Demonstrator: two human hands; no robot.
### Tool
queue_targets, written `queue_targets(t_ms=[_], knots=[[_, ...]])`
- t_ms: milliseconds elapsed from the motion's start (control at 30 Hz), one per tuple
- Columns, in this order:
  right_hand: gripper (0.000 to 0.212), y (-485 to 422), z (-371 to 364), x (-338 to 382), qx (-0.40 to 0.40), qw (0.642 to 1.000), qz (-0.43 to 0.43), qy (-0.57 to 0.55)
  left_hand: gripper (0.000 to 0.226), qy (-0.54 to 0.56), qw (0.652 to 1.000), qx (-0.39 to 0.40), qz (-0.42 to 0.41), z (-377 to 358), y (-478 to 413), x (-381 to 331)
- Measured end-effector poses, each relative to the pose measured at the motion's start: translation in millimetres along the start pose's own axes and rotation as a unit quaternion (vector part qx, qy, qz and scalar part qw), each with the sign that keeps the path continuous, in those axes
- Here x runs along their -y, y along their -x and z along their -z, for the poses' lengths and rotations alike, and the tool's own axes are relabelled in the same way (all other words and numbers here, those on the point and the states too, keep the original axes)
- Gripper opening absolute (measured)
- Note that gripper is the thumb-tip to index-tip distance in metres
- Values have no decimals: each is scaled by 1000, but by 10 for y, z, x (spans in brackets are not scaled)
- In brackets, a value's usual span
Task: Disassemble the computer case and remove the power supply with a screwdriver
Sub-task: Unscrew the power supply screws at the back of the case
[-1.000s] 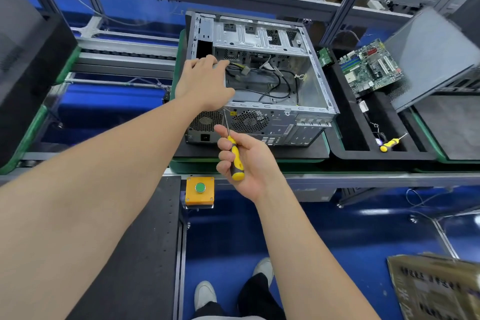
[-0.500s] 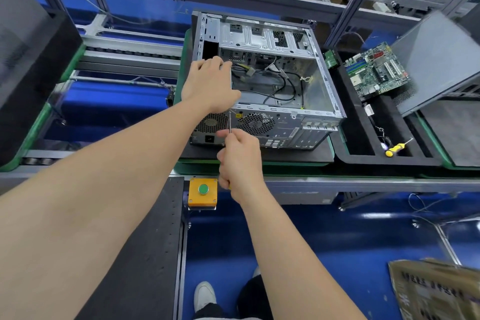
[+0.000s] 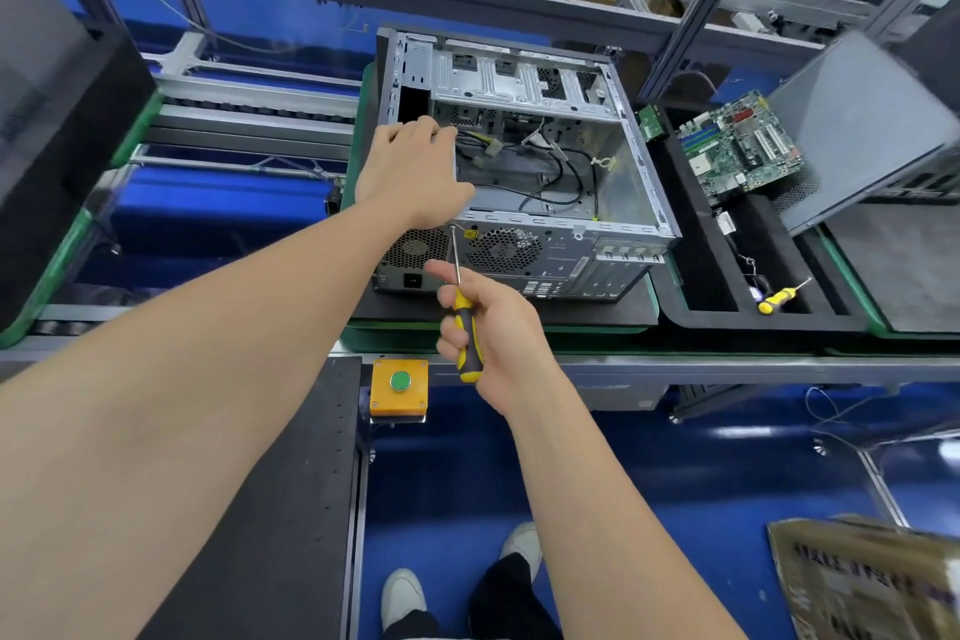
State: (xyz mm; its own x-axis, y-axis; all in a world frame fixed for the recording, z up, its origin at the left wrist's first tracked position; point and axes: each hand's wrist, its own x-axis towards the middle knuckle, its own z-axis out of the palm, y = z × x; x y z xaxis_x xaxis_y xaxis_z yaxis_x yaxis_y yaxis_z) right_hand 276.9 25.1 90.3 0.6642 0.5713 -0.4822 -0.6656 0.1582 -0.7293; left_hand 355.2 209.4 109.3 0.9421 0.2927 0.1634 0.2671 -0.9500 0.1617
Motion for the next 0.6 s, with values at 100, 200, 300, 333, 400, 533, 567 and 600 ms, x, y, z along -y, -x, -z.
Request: queue_targets(t_ms=[100,200,300,333,400,533,567,600], knots=[[38,18,46,-35,86,991,-12,-101,70,-4,1000,-5,-2,3,3,-2],[43,34,10,-113,155,961,-59,-222,69,-6,1000,-5,-1,1,5,6],[44,30,-35,-181,206,895,-96,-384,69,-5,1000,-3,1,-3,3,9],[44,24,-57,-184,209,876,-108,-421,69,-5,1000,-4,0,-4,5,9],[41,-2,-91,-171,186,878,-117,-426,68,-7,1000,-6,-1,-4,3,6],[31,-28,-156,-137,41,978,-53,-197,67,-8,1000,-5,-5,-13,-4,6],[30,-31,-179,-144,1,992,-25,-123,67,-8,1000,-6,-5,-17,-5,4],[31,-33,-204,-157,-38,998,8,-46,67,-8,1000,-7,-5,-19,-4,4]])
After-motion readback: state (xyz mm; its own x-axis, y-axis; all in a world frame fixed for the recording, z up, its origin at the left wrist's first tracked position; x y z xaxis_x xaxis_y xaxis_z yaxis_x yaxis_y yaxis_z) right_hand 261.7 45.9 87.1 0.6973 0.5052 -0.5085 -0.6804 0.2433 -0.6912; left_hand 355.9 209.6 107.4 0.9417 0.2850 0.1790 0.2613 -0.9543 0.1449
